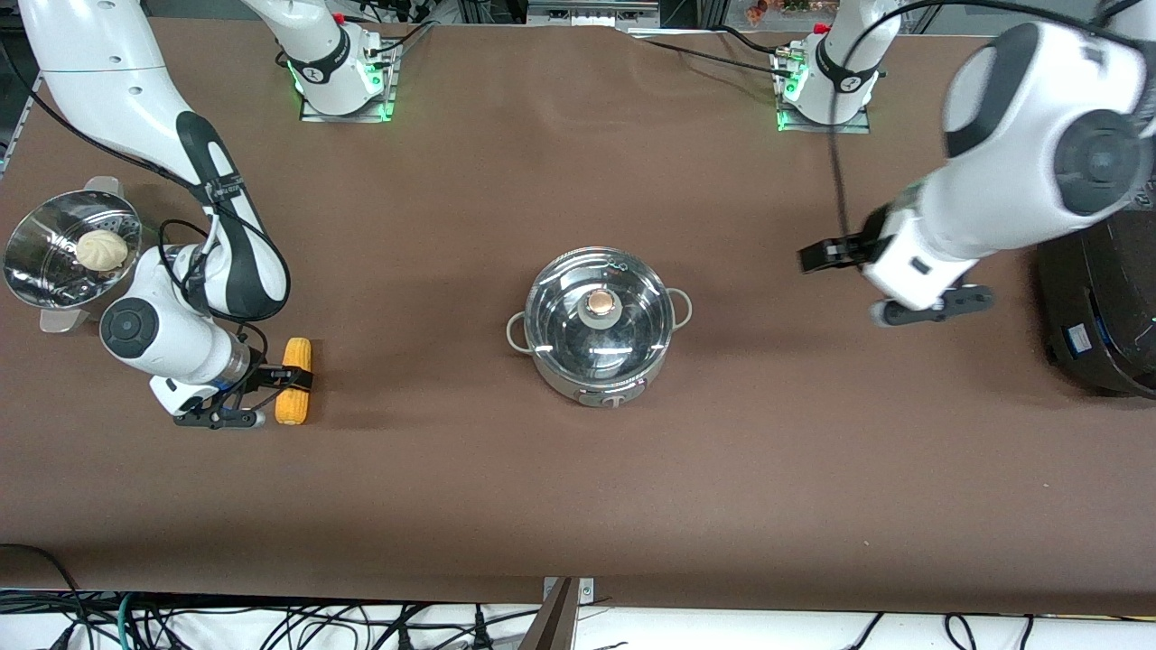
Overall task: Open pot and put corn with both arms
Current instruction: 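Lower the left gripper onto the glass lid knob and grasp it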
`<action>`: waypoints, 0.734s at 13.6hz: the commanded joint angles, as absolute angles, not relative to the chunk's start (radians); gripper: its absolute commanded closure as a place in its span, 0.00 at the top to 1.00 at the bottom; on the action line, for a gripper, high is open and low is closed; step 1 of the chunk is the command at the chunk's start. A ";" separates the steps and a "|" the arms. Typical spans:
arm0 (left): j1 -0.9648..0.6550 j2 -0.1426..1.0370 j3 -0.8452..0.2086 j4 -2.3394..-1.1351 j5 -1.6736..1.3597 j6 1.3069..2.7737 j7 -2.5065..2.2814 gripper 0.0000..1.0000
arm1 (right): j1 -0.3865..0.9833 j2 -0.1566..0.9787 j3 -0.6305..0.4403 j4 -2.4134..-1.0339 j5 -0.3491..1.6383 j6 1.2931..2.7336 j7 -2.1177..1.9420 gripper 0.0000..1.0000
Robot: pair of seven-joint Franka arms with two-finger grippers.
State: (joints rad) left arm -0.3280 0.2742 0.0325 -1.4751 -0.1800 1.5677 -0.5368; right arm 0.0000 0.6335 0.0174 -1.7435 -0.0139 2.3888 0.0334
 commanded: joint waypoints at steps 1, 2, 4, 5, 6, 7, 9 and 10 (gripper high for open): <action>-0.415 0.365 0.009 -1.434 -0.225 1.688 -0.731 1.00 | -0.003 0.626 0.023 -1.772 -0.012 2.430 0.020 1.00; -0.452 0.400 -0.003 -1.431 -0.225 1.756 -0.809 1.00 | -0.003 0.627 0.023 -1.778 -0.012 2.440 0.020 1.00; -0.514 0.478 -0.009 -1.395 -0.221 1.863 -0.892 1.00 | -0.002 0.629 0.023 -1.792 -0.011 2.465 0.020 1.00; -0.540 0.521 -0.009 -1.358 -0.218 1.876 -0.909 1.00 | -0.002 0.633 0.025 -1.796 -0.011 2.476 0.020 0.99; -0.560 0.566 -0.006 -1.309 -0.218 1.876 -0.928 0.99 | -0.002 0.634 0.025 -1.798 -0.011 2.477 0.020 0.93; -0.580 0.595 -0.002 -1.271 -0.216 1.876 -0.951 0.99 | -0.002 0.634 0.025 -1.801 -0.011 2.467 0.005 0.61; -0.618 0.623 0.005 -1.250 -0.212 1.879 -0.983 0.99 | -0.002 0.629 0.026 -1.798 -0.009 2.404 -0.057 0.01; -0.635 0.632 0.006 -1.250 -0.206 1.894 -0.985 0.99 | -0.002 0.627 0.026 -1.798 -0.009 2.399 -0.058 0.00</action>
State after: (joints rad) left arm -0.5974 0.5934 -0.0161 -1.3117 -0.2034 1.9017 -0.9618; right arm 0.0025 0.6366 0.0192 -1.7922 -0.0141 2.4234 -0.0230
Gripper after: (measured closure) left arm 0.009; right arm 0.432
